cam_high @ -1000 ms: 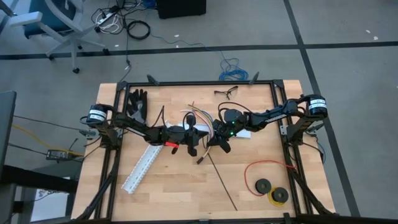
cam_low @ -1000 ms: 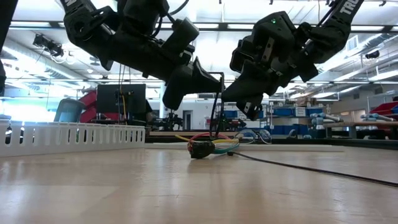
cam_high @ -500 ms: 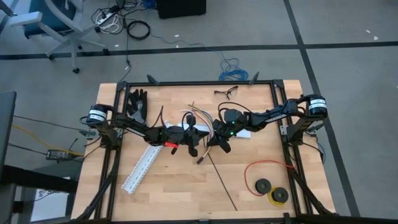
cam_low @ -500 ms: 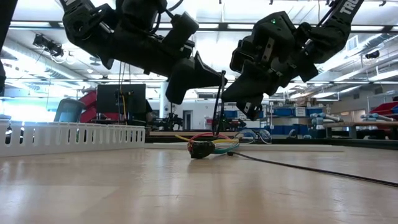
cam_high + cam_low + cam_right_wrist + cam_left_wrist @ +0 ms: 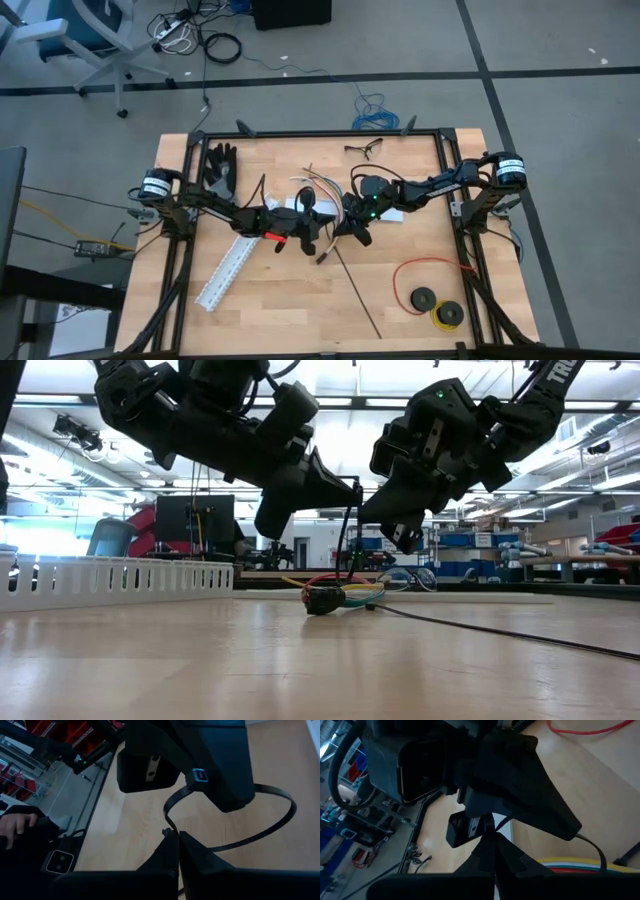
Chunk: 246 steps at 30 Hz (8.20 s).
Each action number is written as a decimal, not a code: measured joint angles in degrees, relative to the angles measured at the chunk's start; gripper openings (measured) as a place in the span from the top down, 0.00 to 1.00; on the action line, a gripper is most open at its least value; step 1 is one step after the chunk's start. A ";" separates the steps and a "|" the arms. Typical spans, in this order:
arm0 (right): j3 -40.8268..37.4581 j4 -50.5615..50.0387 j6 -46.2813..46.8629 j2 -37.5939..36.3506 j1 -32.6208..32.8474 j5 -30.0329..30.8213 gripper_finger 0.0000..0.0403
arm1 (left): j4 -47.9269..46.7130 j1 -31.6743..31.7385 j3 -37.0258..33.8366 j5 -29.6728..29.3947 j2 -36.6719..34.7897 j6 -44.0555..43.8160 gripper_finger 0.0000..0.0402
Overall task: Ziptie cables
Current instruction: Wrap the cables together using a black zip tie, then wrap the cables together using a zip tie
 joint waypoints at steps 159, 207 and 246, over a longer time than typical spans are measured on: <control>-0.02 1.10 -11.39 -0.02 0.62 3.96 1.00 | -7.69 9.26 -3.23 16.44 -7.37 -32.78 1.00; 8.13 -1.60 -1.08 7.63 -1.78 -6.00 1.00 | -5.35 1.50 -3.21 7.47 -7.33 -0.41 1.00; 8.13 -0.33 1.25 7.61 -1.92 -7.58 1.00 | -13.32 0.23 0.76 -0.67 -7.35 2.88 1.00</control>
